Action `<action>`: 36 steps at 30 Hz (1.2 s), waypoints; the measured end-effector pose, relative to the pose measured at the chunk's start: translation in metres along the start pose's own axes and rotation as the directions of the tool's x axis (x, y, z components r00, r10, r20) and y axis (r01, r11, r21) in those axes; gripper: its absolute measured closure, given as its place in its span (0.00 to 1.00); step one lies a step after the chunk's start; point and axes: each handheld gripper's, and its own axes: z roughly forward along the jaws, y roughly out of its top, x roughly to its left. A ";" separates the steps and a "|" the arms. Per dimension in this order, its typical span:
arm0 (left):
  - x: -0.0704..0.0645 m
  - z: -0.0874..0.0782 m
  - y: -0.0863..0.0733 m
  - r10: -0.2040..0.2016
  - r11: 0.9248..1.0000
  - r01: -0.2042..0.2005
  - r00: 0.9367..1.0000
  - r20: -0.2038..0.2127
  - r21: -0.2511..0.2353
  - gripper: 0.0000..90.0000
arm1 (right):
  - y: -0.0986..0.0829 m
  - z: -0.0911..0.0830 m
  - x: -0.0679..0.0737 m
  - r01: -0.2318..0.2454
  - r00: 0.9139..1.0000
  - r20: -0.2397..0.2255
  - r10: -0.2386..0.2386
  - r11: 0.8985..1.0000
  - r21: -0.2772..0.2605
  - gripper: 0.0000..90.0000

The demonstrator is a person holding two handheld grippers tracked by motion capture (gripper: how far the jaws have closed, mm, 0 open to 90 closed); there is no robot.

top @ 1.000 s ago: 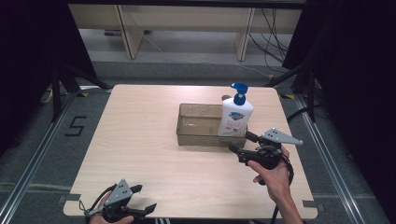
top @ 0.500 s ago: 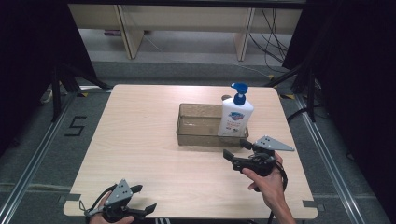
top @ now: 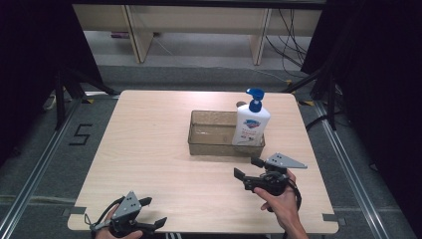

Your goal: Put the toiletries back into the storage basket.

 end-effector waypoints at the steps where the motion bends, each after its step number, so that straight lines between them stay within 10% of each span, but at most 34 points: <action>1: 0.000 0.000 0.000 -0.001 1.000 0.001 1.000 0.000 0.000 0.18 | -0.001 -0.001 0.002 -0.026 1.000 0.007 0.026 0.999 0.019 0.19; 18: 0.000 0.000 0.000 0.000 1.000 0.000 1.000 0.001 0.002 0.18 | -0.016 -0.005 0.011 -0.024 0.999 -0.031 0.025 0.999 0.024 0.19; 19: 0.000 0.000 0.000 0.001 1.000 -0.001 1.000 0.001 0.004 0.18 | -0.017 -0.007 0.016 -0.083 0.996 -0.032 0.084 0.995 0.050 0.19; 36: 0.000 0.000 0.000 0.003 1.000 -0.003 1.000 -0.001 0.001 0.18 | -0.030 -0.013 0.015 -0.032 0.998 -0.046 0.035 0.998 0.049 0.19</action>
